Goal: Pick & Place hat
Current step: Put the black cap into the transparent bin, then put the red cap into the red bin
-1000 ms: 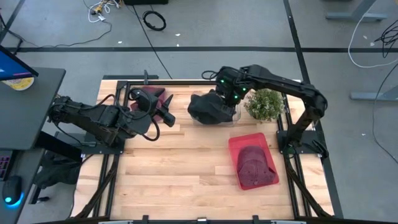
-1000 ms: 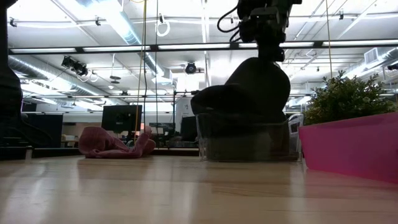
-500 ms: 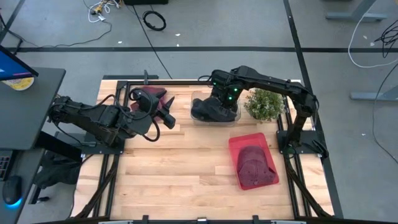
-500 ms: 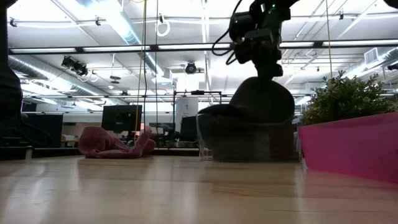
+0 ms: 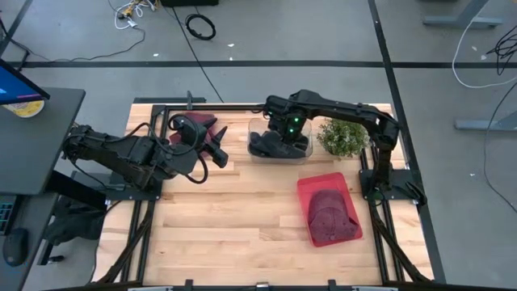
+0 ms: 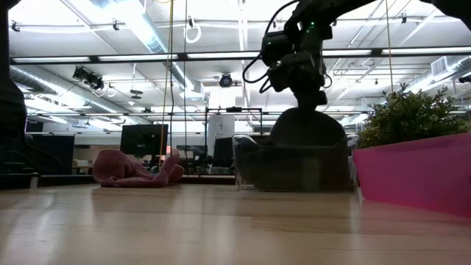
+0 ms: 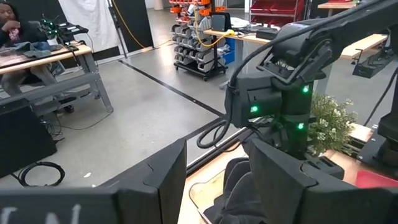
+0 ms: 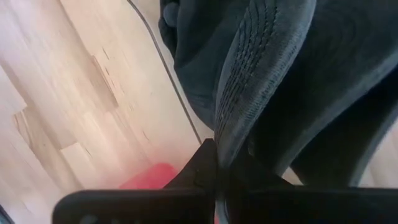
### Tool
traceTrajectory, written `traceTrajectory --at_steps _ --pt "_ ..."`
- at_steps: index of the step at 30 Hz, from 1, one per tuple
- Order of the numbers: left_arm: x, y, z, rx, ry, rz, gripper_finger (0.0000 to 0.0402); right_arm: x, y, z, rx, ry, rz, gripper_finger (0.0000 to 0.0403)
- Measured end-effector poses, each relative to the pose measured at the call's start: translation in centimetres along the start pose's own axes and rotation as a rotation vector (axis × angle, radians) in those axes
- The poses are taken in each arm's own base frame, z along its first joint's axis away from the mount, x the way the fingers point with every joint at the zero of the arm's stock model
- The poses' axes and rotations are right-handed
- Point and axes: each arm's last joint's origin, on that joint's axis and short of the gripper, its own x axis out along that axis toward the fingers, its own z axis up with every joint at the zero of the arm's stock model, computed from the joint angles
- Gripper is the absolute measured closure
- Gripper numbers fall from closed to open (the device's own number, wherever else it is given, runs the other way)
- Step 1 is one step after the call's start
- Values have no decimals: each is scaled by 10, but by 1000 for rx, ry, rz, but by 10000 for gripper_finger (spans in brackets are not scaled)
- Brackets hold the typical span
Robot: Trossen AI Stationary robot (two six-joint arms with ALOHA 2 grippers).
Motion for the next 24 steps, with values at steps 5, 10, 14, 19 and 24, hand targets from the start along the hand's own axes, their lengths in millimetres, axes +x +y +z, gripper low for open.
traceTrajectory --at_steps 5,10,14,19,24 --pt "0 0 -1 -7 5 -3 225 0 -1 3 -17 -34 -17 371" --pt "0 0 -1 -2 7 -3 225 -5 -1 -1 -35 -35 -37 298" --pt "0 0 -1 1 9 -3 225 -8 -1 -3 -34 -31 -46 234" --pt "0 1 -2 12 13 -1 225 -21 1 -11 -36 -45 -43 174" --pt "1 2 -3 22 18 4 225 -48 1 -26 -35 -99 -40 145"
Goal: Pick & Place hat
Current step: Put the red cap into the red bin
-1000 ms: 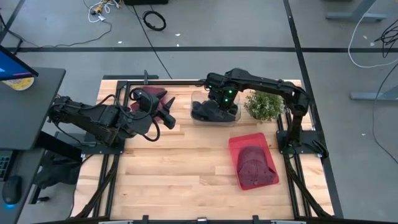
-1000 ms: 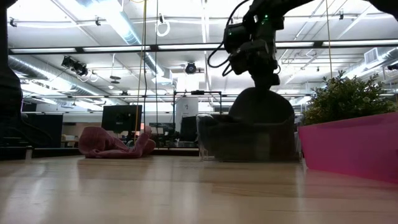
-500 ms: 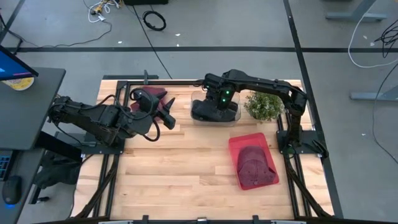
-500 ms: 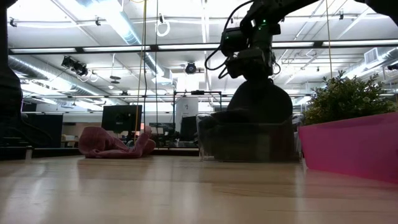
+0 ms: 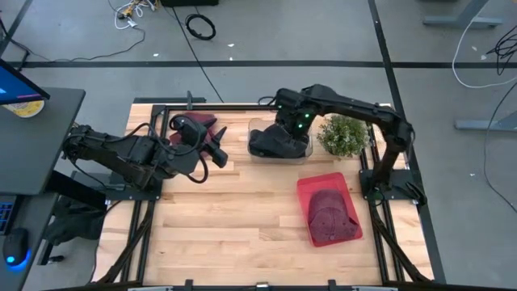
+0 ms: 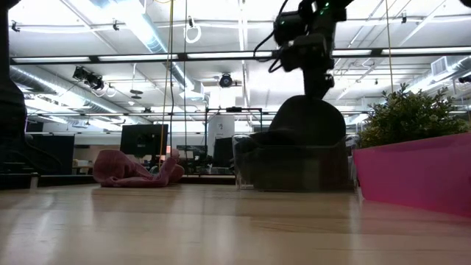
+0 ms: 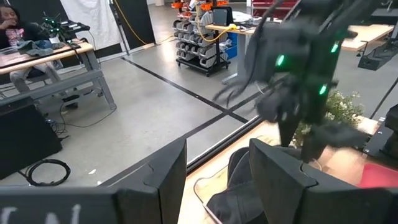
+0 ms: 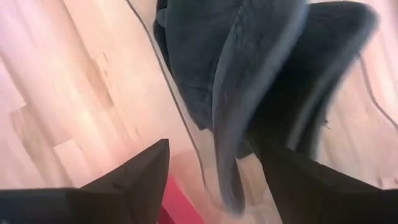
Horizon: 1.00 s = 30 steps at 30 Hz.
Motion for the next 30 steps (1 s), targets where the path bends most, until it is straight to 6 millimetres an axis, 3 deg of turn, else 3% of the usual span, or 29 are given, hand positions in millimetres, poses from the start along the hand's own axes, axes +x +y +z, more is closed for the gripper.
traceTrajectory --at_steps 5,9,12,15,17,19,23,30 --pt "5 3 -5 -5 49 -14 225 -41 -5 -24 82 -79 -22 146" --pt "12 9 -10 -63 121 -25 225 -81 3 -52 134 -183 34 171" --pt "18 15 -14 -120 179 -11 225 -106 20 -70 123 -299 73 221" --pt "23 24 -21 -204 243 44 225 -125 35 -85 110 -396 125 298" --pt "27 32 -26 -239 311 86 225 -133 43 -91 92 -446 155 357" --pt "31 41 -32 -270 399 126 225 -138 51 -93 67 -490 184 390" --pt "40 61 -41 -321 583 214 225 -140 62 -93 43 -529 211 373" --pt "59 93 -45 -365 792 305 224 -134 70 -85 58 -638 102 350"
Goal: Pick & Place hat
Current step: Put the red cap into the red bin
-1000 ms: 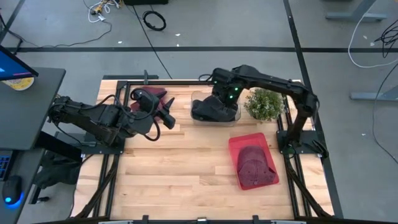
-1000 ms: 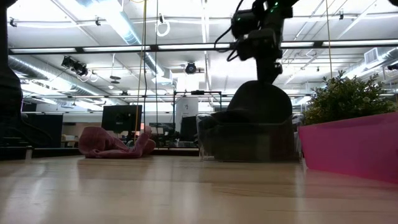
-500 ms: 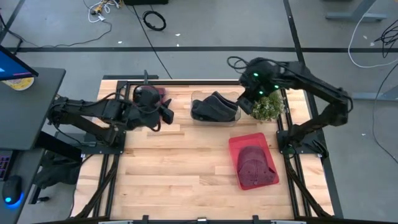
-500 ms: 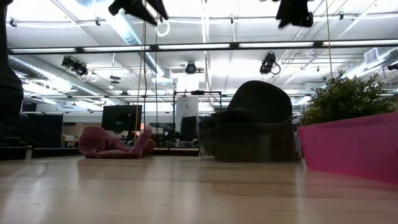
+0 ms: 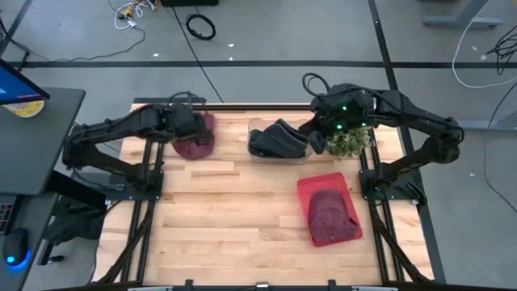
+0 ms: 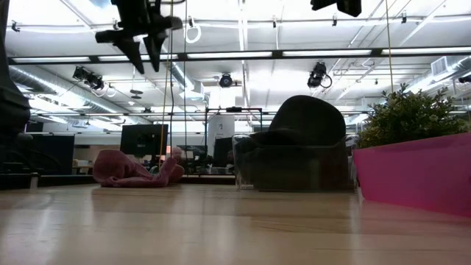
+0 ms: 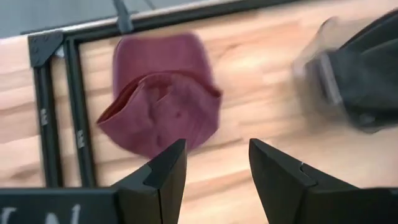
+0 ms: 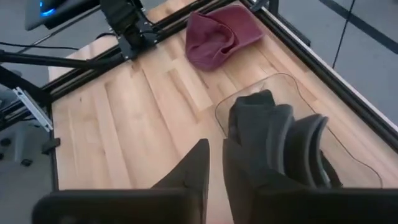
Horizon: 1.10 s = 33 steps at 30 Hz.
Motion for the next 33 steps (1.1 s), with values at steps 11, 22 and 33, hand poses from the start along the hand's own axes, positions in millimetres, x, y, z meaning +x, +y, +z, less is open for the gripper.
traceTrajectory --at_steps 11,22,33 --pt "28 23 33 2 152 69 138 51 -3 -23 9 78 119 258" --pt "68 38 60 74 248 183 110 77 -1 -42 64 154 233 217" --pt "120 52 78 152 466 258 110 75 16 -44 70 133 296 216"
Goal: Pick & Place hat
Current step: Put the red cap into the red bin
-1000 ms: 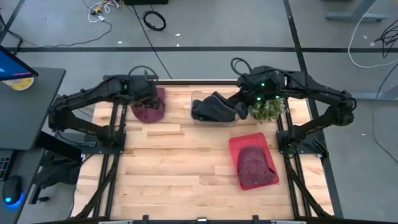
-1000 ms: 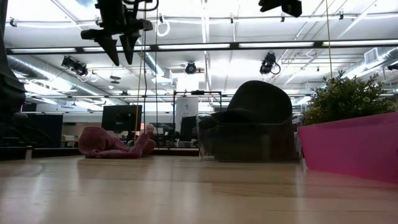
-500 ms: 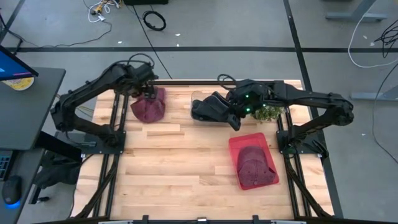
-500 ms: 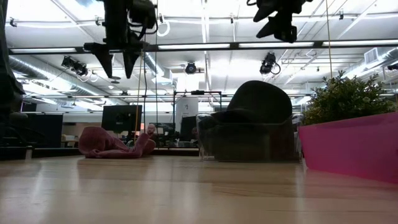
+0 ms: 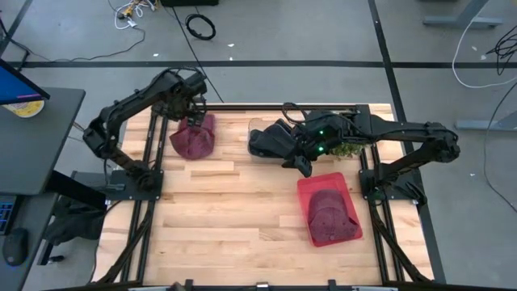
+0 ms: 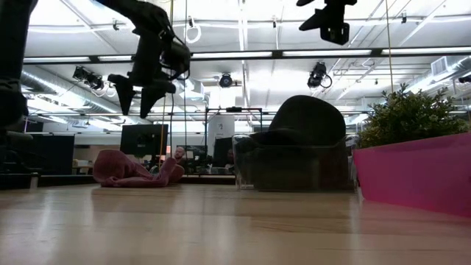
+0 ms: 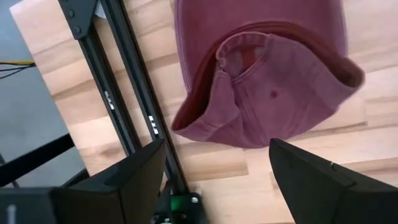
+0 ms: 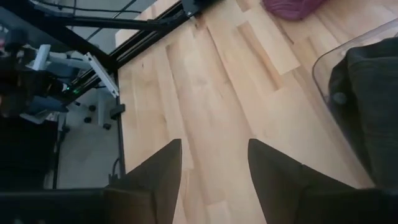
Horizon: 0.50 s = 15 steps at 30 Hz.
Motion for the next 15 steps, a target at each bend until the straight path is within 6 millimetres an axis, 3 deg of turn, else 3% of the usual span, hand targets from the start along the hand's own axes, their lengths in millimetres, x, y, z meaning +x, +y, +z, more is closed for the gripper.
traceTrajectory --at_steps 11,15 --pt "6 15 16 -50 -53 -77 110 1 6 -2 -7 -12 -4 216" --pt "23 15 12 -62 -1 -58 110 1 6 -1 -6 -27 -3 216"
